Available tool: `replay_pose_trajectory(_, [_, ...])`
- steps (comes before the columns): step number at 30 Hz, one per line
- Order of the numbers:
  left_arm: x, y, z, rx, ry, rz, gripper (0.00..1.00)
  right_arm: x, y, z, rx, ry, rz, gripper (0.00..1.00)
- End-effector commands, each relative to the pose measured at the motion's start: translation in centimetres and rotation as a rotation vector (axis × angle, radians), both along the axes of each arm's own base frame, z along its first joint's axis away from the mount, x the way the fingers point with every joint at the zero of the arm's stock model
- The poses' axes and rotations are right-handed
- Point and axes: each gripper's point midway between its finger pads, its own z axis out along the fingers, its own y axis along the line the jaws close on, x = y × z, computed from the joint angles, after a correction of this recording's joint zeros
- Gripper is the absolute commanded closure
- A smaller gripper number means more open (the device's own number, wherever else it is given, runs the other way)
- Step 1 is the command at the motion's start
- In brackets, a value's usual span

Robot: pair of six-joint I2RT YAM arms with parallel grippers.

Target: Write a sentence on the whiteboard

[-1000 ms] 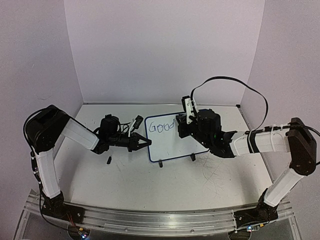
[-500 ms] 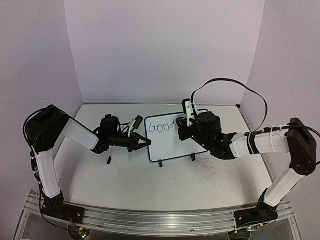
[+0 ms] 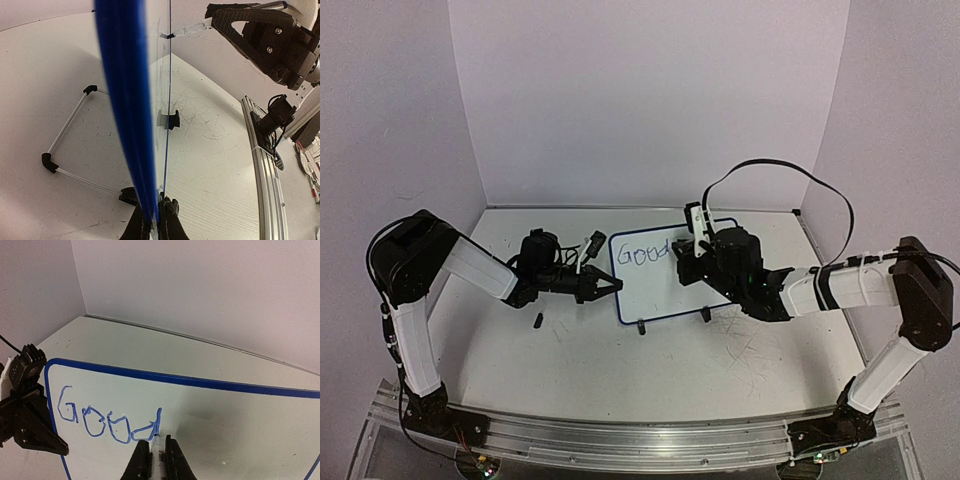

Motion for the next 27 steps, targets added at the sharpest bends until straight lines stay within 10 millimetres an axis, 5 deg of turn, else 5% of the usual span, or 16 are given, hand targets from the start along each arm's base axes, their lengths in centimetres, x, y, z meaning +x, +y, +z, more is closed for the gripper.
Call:
replay_pose_trajectory(1, [0.5,0.3,-0.7,0.049,-0.050,0.019,1.00,-0.3,-1.0,-0.3,-0.007,0.013,-0.026,1.00])
replay_pose_trajectory(9, [0.5,0.3,-0.9,0.053,-0.047,0.022,1.00,-0.4,-1.6,-0.1,-0.022,0.004,-0.045,1.00])
replay_pose_trajectory(13, [0.8,0.4,-1.0,0.055,-0.040,0.030,1.00,-1.6,-1.2,4.0,0.069,-0.032,0.021,1.00])
replay_pose_trajectory(19, [1.4,0.9,-1.3,0.063,-0.028,0.060,0.97,-7.3,-1.8,11.2,0.282,-0.095,0.249,1.00])
replay_pose_trajectory(27, [1.4,1.1,-0.4,0.050,-0.026,0.064,0.68,-6.7,-3.5,9.8,0.118,-0.130,0.174,1.00])
